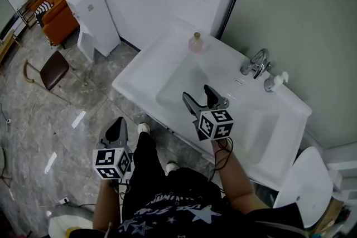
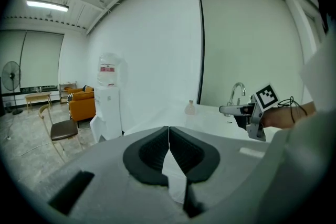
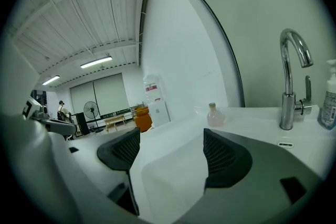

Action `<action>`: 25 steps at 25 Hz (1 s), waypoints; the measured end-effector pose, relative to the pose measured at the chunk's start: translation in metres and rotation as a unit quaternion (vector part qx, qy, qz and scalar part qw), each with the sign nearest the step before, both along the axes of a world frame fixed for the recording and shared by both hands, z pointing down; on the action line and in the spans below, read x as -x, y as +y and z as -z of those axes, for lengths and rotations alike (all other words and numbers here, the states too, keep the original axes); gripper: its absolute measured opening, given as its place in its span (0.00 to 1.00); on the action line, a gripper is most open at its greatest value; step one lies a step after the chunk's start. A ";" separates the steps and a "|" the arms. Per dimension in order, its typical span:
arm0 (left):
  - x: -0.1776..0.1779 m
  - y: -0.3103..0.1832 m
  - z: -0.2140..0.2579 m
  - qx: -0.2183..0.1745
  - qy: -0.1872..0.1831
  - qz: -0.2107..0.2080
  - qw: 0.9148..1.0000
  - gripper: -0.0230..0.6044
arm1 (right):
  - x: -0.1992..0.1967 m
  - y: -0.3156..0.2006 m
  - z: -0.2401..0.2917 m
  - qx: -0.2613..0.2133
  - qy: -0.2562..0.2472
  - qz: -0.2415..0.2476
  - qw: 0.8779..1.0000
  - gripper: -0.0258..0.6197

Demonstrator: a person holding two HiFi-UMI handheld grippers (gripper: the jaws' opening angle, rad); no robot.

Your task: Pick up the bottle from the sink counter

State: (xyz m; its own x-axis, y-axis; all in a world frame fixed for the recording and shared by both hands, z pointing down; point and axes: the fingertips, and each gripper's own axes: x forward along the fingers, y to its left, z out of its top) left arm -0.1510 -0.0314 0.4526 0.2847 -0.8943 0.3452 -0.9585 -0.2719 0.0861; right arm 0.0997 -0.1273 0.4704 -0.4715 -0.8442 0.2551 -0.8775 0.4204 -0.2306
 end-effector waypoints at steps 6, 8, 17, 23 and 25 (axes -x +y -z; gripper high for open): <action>-0.006 -0.077 -0.011 0.003 0.012 -0.047 0.999 0.07 | -0.008 -0.045 -0.008 0.005 0.011 -0.039 0.999 0.60; -0.010 -0.108 -0.013 0.003 0.016 -0.069 0.998 0.07 | -0.012 -0.064 -0.010 0.007 0.020 -0.056 0.998 0.60; -0.039 -0.251 -0.007 0.005 0.028 -0.167 0.986 0.07 | -0.036 -0.154 -0.006 0.023 0.049 -0.138 0.989 0.60; -0.063 -0.315 -0.007 0.008 0.034 -0.216 0.976 0.07 | -0.049 -0.203 -0.010 0.035 0.072 -0.171 0.982 0.60; -0.068 -0.333 -0.008 0.009 0.035 -0.227 0.973 0.07 | -0.050 -0.218 -0.012 0.038 0.077 -0.178 0.980 0.60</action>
State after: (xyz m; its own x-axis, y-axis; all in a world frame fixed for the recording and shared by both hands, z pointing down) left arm -0.0826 -0.3643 0.4604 0.6722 -0.6647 0.3260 -0.7317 -0.6635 0.1560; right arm 0.1502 -0.3457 0.4826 -0.1024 -0.9238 0.3690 -0.9923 0.0688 -0.1030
